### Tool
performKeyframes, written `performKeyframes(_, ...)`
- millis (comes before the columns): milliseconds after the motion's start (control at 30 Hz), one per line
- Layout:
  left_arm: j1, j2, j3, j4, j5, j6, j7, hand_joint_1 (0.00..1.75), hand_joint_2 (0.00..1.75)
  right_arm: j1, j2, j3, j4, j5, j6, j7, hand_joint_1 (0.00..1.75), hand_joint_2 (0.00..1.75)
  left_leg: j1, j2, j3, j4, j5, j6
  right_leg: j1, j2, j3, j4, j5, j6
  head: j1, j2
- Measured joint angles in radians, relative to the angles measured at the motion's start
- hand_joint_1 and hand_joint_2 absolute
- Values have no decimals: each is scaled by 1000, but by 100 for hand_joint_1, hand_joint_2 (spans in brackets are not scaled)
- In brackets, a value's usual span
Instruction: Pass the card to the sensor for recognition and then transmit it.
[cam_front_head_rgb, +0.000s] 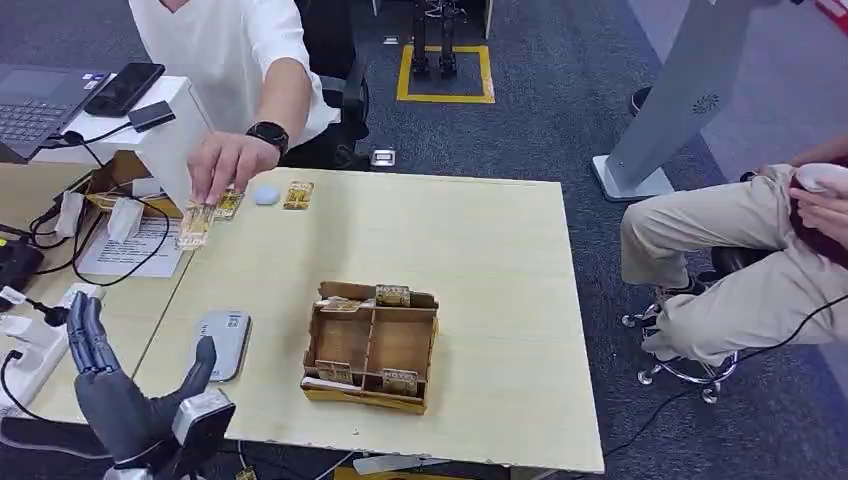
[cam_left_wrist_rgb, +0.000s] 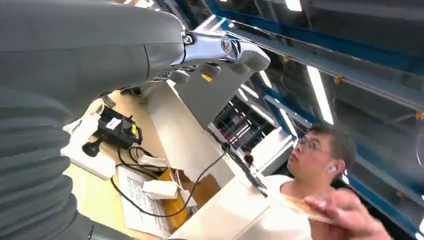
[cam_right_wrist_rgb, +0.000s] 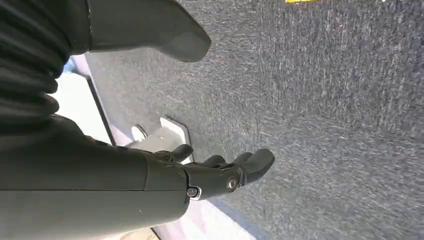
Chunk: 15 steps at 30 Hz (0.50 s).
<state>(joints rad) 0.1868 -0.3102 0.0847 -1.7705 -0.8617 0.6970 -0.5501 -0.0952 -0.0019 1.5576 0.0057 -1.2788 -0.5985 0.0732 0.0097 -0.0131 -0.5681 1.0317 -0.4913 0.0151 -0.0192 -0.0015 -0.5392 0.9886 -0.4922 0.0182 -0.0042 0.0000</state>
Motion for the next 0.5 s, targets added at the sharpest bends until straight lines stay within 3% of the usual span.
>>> performKeyframes(500,-102,15,0,96,-54,0,70,0,175,-4,-18,0,-3,45,0,19,0,175,0,0,0,0,0,0,0,0,0,0,0,0,0,0)
